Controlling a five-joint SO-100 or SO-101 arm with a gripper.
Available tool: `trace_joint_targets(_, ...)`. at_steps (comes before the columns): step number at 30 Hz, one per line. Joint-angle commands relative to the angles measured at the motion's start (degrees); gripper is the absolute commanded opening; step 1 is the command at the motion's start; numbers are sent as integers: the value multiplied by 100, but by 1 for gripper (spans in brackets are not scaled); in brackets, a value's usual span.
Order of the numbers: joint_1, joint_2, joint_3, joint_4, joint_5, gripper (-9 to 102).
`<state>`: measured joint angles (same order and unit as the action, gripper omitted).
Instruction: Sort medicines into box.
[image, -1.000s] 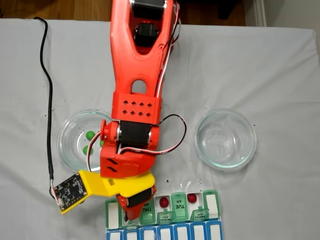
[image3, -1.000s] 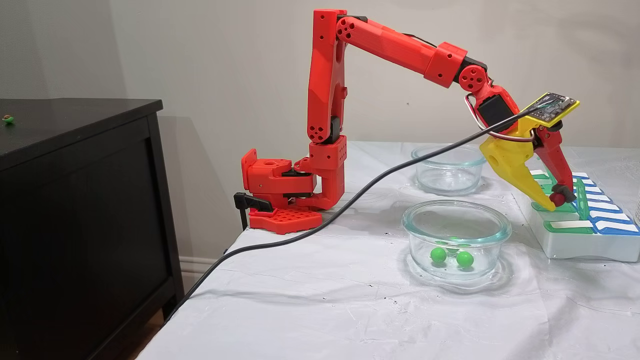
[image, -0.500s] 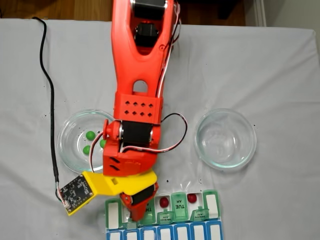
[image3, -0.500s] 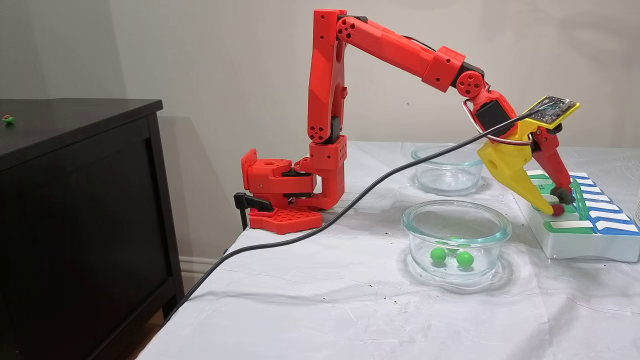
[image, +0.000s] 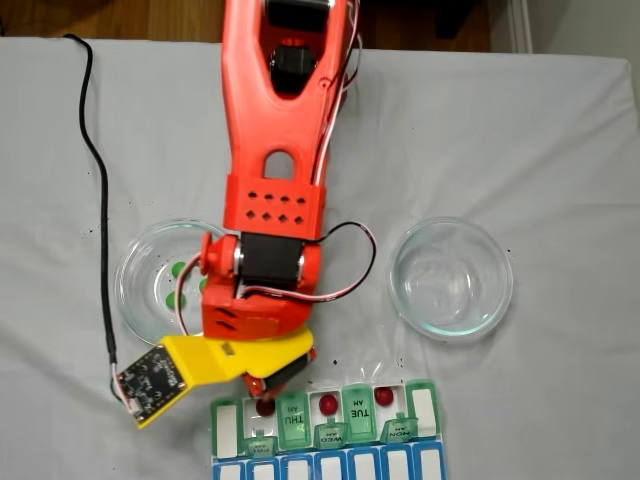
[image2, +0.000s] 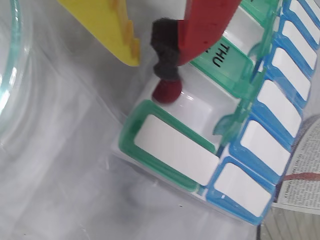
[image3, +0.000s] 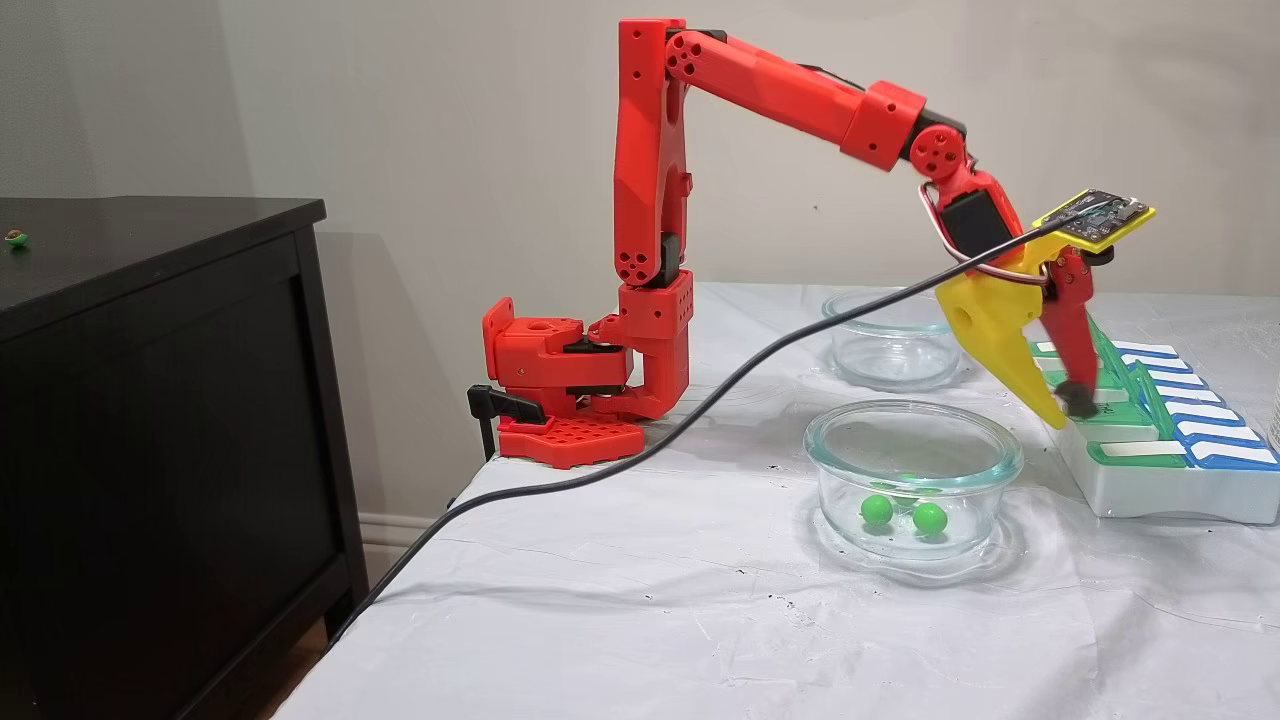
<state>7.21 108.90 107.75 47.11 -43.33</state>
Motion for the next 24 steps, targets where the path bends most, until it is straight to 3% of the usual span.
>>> trace_joint_targets(1, 220, 343, -1661, 2039, -132, 0)
trace_joint_targets(3, 308, 554, -1705, 2355, -229, 0)
trace_joint_targets(24, 721, 1415, -1477, 2294, -650, 0)
